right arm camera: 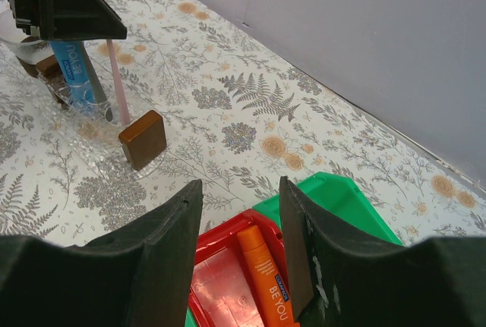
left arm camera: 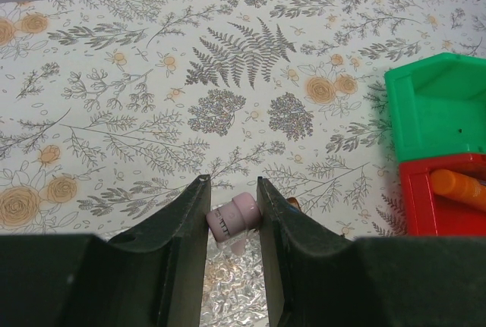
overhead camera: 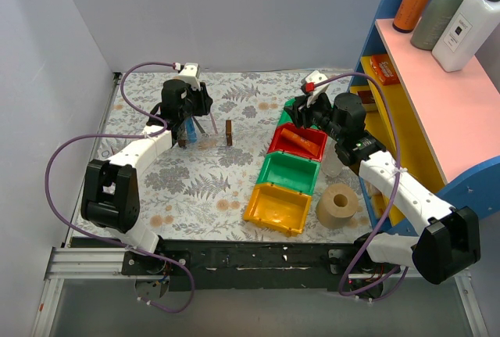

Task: Prepare toiletry sets of a toothbrush and toothpaste on the tray

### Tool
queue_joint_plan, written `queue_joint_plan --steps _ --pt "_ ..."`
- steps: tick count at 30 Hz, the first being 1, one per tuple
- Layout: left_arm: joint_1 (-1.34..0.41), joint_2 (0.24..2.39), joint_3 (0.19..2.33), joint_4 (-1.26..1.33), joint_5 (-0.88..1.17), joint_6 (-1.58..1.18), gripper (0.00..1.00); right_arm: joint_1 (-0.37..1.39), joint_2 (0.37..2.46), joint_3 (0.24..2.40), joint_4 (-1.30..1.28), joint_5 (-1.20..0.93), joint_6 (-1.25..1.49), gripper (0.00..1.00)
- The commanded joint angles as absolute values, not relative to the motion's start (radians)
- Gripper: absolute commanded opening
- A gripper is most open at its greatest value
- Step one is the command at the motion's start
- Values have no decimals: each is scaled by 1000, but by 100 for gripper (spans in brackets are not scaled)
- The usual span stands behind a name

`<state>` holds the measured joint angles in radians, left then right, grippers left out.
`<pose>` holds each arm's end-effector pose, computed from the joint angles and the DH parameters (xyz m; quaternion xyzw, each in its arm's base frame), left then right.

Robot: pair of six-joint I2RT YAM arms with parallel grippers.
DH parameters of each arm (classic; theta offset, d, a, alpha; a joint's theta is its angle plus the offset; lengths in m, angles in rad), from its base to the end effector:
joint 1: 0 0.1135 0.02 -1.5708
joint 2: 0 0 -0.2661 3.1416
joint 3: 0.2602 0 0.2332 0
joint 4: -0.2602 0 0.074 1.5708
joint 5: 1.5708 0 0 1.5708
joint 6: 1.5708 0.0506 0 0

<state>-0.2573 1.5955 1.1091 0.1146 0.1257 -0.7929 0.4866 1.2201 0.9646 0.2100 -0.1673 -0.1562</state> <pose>0.3558 -0.1002 0.2821 -0.1839 0.8040 -0.3272 0.4613 0.2485 0.1410 0.3589 -0.2824 0.6654 0.1728 0.6691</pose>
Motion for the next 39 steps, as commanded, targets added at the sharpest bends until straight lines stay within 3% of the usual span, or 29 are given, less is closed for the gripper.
queue_joint_plan --steps 1,39 --pt "-253 1533 1100 133 95 -775 0 489 1221 976 245 -170 -150 53" --pt "-253 1563 1124 106 160 -807 0 489 1232 979 244 -179 -146 53"
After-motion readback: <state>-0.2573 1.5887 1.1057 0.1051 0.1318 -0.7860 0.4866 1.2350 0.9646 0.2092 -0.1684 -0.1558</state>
